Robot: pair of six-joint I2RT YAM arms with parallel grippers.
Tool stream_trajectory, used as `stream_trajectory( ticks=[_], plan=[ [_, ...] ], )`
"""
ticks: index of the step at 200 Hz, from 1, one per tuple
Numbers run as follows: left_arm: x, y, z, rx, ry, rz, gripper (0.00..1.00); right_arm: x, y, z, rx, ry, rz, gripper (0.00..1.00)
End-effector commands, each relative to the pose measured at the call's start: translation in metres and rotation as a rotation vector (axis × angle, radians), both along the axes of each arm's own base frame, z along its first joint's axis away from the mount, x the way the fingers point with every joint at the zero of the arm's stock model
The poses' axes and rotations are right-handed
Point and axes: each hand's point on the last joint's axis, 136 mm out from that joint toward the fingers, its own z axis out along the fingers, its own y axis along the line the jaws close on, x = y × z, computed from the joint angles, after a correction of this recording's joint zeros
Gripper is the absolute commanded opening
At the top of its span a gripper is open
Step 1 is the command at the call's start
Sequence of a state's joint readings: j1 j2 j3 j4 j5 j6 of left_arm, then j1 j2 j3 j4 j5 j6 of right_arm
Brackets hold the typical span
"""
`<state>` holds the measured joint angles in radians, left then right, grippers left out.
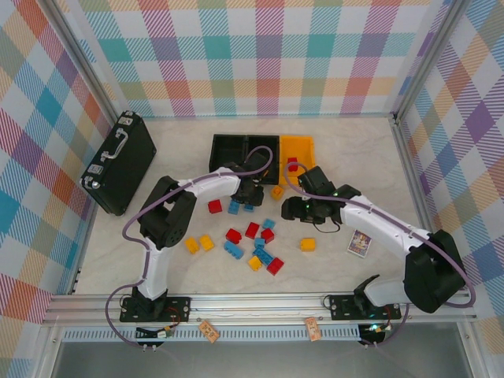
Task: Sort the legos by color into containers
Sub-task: Pick up the lego from the center of the table, then place the lego in the container.
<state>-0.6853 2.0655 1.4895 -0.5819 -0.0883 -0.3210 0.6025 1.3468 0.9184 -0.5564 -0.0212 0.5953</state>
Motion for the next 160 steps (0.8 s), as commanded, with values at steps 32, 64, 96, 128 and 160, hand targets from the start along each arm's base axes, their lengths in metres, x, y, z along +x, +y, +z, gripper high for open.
stream_trajectory(
  ticks=[32, 64, 96, 128, 160],
  plan=[
    [-0.002, 0.011, 0.065, -0.037, -0.085, 0.029, 0.22, 0.005, 0.027, 0.023, 0.146, -0.058, 0.061, 0.66],
    [0.012, 0.034, 0.087, -0.032, -0.118, 0.072, 0.23, 0.014, 0.035, 0.031, 0.161, -0.073, 0.071, 0.66],
    [0.040, 0.063, 0.104, -0.014, -0.150, 0.134, 0.23, 0.021, 0.042, 0.034, 0.172, -0.076, 0.078, 0.66],
    [0.073, 0.086, 0.108, -0.009, -0.165, 0.194, 0.23, 0.025, 0.046, 0.036, 0.182, -0.076, 0.081, 0.65],
    [0.103, 0.096, 0.100, -0.009, -0.161, 0.228, 0.24, 0.025, 0.046, 0.032, 0.179, -0.064, 0.077, 0.65]
  ],
)
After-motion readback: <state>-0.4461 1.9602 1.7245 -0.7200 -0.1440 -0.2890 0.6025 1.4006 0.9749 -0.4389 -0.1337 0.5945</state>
